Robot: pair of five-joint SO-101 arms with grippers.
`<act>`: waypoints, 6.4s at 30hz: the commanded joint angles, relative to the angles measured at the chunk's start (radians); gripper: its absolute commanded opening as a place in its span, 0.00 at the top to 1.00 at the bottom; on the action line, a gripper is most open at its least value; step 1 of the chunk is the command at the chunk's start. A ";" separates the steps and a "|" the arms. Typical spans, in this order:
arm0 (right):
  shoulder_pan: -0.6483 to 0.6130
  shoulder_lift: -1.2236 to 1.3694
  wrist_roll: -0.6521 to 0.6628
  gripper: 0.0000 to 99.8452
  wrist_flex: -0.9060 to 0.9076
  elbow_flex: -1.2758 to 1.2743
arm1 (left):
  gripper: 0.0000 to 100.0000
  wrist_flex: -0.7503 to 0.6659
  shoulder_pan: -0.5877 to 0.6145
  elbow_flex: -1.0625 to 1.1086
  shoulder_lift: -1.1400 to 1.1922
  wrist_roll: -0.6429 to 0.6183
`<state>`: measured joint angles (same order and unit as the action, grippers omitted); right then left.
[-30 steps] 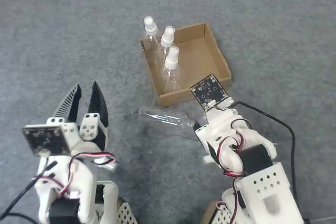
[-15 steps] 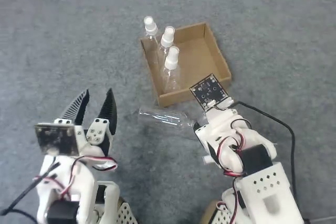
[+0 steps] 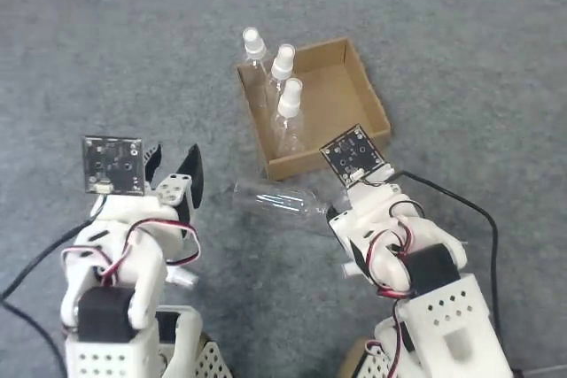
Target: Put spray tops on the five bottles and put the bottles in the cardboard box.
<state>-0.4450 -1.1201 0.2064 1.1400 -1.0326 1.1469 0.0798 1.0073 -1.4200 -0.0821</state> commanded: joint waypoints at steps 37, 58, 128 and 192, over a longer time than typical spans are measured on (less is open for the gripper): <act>0.004 -0.035 0.000 0.93 -0.018 0.009 | 0.78 0.442 0.071 -0.214 0.296 0.779; 0.004 -0.031 0.000 0.93 -0.018 0.009 | 0.78 0.450 0.216 -0.045 0.298 1.071; 0.004 -0.033 0.002 0.93 -0.013 0.008 | 0.83 0.298 0.213 -0.038 0.755 1.160; 0.004 -0.028 0.035 0.93 -0.010 0.008 | 0.80 0.041 0.207 -0.110 1.212 1.109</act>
<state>-0.4450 -1.1201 0.2232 1.1400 -1.0326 1.2068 0.2931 0.9106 -0.2048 1.0625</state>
